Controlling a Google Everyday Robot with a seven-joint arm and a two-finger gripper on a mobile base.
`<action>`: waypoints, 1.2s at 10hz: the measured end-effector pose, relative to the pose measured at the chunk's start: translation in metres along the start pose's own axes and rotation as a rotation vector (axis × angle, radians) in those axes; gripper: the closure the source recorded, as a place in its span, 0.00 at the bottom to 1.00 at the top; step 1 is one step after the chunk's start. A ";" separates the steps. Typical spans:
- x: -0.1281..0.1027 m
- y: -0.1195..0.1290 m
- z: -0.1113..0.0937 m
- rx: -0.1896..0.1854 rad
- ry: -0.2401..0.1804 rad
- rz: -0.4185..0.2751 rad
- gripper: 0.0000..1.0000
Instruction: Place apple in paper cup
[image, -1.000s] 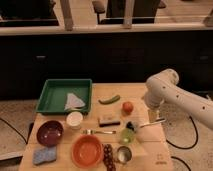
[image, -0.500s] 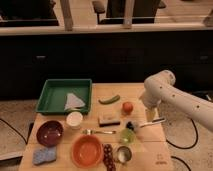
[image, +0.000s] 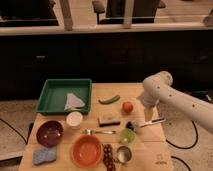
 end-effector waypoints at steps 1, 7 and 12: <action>0.000 -0.001 0.002 0.000 -0.003 -0.008 0.20; -0.004 -0.010 0.018 -0.003 -0.033 -0.075 0.20; -0.009 -0.013 0.028 -0.013 -0.061 -0.136 0.20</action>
